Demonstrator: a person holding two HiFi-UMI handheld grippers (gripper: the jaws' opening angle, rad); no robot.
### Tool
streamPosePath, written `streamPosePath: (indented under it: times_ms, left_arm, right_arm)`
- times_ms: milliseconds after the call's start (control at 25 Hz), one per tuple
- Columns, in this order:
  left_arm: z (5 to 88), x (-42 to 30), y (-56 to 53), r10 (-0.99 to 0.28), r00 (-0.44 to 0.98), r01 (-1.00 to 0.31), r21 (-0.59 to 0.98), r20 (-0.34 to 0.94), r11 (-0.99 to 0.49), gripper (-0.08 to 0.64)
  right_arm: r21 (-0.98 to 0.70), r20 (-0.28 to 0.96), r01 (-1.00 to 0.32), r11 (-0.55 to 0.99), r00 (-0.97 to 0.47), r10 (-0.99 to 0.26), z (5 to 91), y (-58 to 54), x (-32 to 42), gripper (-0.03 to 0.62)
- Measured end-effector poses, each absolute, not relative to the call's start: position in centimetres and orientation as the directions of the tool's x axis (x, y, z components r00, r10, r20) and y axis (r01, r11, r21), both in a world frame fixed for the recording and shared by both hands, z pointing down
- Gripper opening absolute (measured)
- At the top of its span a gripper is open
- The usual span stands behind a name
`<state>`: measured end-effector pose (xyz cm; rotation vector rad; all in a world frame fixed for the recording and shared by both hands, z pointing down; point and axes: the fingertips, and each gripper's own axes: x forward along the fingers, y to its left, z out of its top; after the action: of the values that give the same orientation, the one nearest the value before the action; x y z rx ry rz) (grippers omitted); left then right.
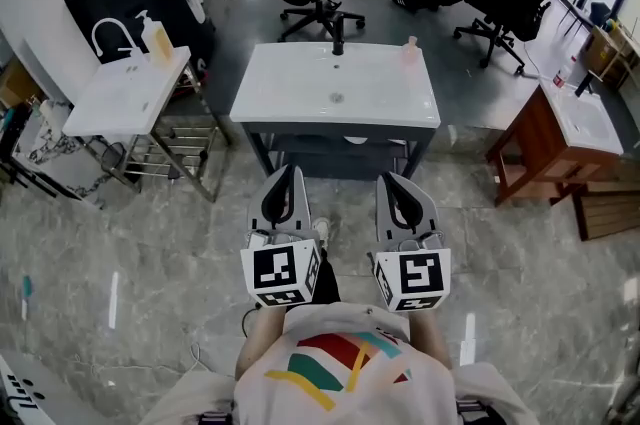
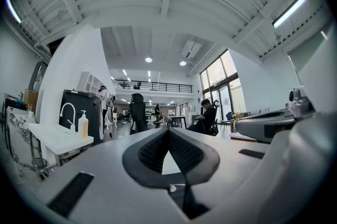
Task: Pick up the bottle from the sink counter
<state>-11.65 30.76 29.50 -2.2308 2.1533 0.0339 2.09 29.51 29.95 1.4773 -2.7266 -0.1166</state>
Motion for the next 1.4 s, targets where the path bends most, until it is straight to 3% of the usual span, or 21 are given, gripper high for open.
streamPosePath:
  times_ms: [440, 840, 1400]
  left_arm:
    - [29.1, -13.1, 24.7, -0.994, 0.068, -0.998, 0.007, -0.084, -0.069, 0.018]
    - [31.5, -15.1, 17.5, -0.996, 0.081, -0.996, 0.022, -0.045, -0.082, 0.017]
    - [28.1, -21.1, -2.8, -0.988, 0.131, -0.991, 0.007, -0.084, -0.132, 0.018]
  right_arm:
    - [0.132, -0.042, -0.842, 0.523, -0.532, -0.846, 28.6, 24.3, 0.9, 0.012]
    - [0.113, 0.01, -0.829, 0.548, -0.551, -0.835, 31.2, 17.4, -2.1, 0.012]
    - [0.104, -0.037, -0.845, 0.525, -0.53, -0.847, 27.4, -2.6, -9.1, 0.012]
